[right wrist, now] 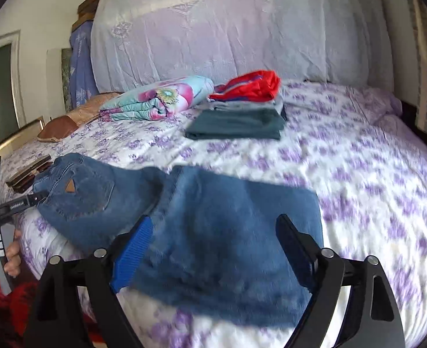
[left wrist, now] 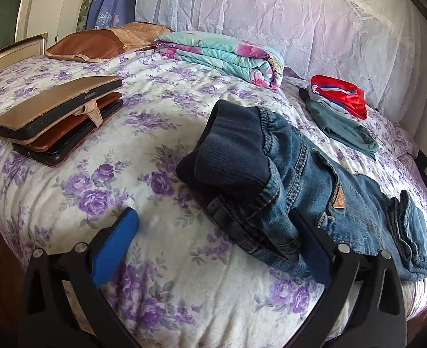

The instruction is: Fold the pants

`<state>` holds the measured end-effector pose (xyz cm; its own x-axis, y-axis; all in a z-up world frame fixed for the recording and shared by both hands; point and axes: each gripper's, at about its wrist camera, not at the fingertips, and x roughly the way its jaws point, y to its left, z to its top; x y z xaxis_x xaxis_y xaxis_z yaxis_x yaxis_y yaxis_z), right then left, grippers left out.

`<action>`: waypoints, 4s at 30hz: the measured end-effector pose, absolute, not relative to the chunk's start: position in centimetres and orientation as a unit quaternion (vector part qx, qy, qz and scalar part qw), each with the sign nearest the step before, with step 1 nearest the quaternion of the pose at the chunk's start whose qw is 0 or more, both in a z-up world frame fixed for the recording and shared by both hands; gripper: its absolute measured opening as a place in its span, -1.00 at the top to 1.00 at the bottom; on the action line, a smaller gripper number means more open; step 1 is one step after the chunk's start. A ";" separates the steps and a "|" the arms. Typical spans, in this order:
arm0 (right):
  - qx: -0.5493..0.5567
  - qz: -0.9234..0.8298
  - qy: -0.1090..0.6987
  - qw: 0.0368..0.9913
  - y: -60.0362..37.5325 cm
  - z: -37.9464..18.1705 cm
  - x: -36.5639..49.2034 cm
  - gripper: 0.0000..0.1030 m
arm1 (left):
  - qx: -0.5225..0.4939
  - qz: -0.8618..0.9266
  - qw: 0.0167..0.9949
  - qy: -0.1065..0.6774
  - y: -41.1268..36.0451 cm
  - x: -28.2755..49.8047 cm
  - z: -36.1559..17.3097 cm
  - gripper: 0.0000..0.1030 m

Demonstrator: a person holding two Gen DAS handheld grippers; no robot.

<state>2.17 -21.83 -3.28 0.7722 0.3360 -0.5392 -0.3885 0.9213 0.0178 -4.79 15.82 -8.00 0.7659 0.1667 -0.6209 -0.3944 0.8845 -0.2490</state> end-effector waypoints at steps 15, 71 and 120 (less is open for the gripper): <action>-0.079 0.163 0.267 0.947 -20.6 -3.2 3.9 -0.93 | -0.198 0.140 0.916 0.320 16.2 -4.7 -7.8 -0.92; 0.076 0.159 0.326 0.929 -32.7 -9.4 5.8 -0.93 | -0.302 0.128 0.878 0.349 16.5 -1.2 -4.8 0.10; 0.039 0.115 0.304 0.945 -31.1 -7.8 4.1 -0.93 | -0.156 0.209 0.921 0.289 11.5 -2.2 -4.6 0.19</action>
